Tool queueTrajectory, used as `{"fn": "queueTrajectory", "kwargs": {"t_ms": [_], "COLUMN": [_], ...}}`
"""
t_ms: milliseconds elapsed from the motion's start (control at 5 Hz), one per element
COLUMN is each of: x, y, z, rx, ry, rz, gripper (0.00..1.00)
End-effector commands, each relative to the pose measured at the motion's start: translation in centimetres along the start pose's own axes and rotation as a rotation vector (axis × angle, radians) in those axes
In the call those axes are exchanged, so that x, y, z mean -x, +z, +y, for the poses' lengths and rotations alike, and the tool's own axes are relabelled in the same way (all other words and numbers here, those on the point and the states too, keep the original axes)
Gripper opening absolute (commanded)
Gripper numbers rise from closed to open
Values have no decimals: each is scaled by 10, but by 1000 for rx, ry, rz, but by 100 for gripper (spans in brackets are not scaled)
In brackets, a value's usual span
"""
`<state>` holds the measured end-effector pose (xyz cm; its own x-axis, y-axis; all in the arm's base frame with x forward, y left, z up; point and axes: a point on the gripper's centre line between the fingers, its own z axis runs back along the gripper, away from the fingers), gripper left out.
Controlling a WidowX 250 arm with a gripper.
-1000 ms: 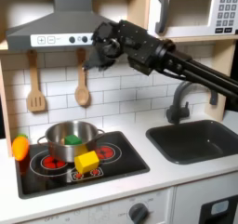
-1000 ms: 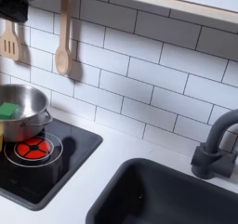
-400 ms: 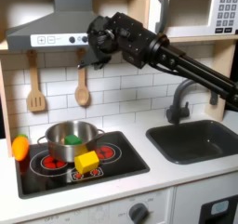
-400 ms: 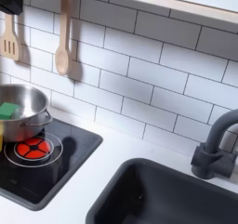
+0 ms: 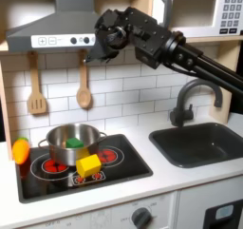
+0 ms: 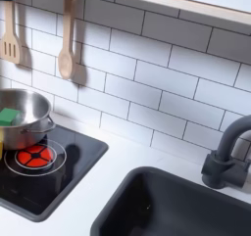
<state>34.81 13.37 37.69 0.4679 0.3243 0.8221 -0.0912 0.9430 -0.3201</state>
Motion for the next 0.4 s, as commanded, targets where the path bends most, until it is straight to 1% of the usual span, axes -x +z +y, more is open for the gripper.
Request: {"fn": "queueTrajectory", "kwargs": {"t_ms": [0, 200], "x": [-5, -11], "y": [-1, 3], "z": [2, 2], "rx": [2, 4], "ry": [7, 21], "rz": [-3, -30], "gripper": [0, 0]}}
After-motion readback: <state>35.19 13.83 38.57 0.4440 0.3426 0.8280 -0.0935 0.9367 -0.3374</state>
